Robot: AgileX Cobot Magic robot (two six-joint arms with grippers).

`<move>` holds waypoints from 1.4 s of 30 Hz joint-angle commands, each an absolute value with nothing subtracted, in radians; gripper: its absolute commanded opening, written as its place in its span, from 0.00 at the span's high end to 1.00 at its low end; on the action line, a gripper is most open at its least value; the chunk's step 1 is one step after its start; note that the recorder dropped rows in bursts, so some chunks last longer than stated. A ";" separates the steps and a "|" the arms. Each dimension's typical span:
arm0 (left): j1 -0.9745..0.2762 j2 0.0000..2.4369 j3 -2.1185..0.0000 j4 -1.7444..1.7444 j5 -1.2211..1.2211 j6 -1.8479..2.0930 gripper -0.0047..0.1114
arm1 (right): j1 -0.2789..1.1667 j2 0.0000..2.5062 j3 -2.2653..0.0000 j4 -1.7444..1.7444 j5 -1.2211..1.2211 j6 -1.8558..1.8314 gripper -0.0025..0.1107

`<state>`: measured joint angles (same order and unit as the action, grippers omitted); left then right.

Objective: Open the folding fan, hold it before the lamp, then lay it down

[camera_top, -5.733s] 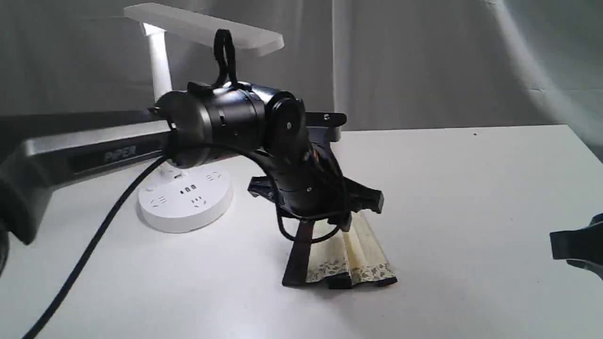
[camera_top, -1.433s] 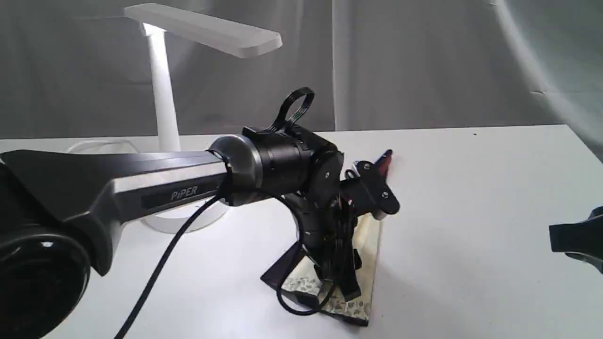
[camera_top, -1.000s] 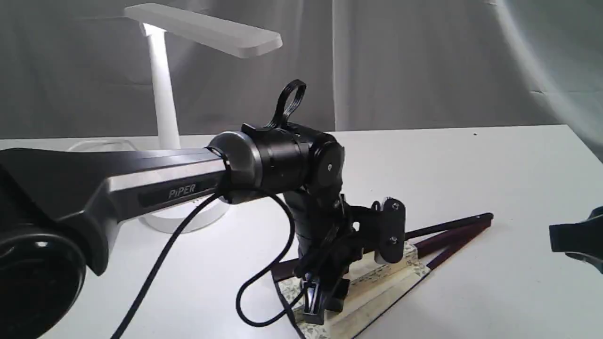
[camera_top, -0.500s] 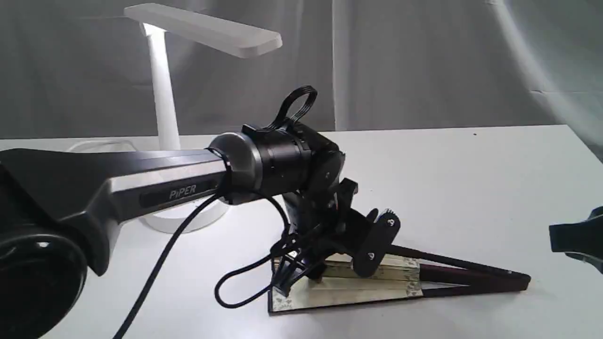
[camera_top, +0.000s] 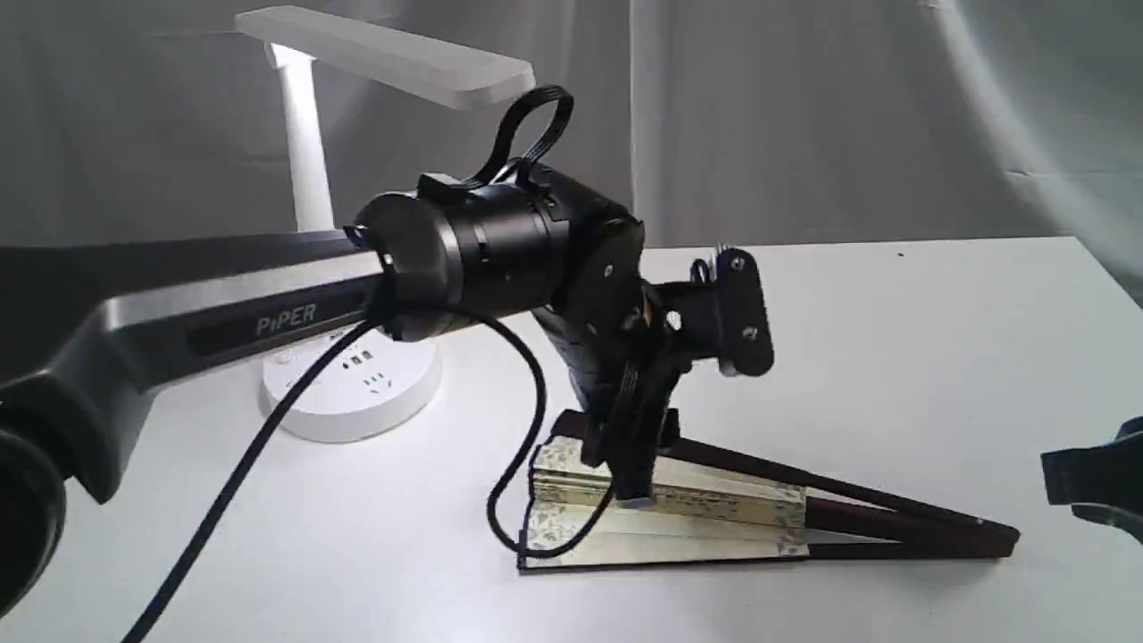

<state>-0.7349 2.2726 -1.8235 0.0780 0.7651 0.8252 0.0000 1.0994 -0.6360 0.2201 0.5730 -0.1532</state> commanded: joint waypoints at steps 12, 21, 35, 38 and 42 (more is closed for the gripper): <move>-0.737 2.215 -1.821 0.006 1.037 0.246 0.54 | 0.000 1.303 -0.903 0.221 0.859 -0.118 0.71; -0.737 2.215 -1.821 -0.110 1.164 0.014 0.55 | 0.000 1.585 -1.143 0.385 0.994 -0.270 0.71; -0.737 2.215 -1.780 -0.228 1.129 -0.126 0.55 | 0.000 1.923 -1.316 0.603 0.938 -0.709 0.69; -0.737 2.215 -1.780 -0.230 1.129 -0.126 0.55 | 0.000 1.987 -1.316 0.705 0.925 -0.694 0.65; -0.737 2.215 -1.780 -0.230 1.142 -0.126 0.55 | -0.001 2.086 -1.368 0.703 0.965 -0.694 0.64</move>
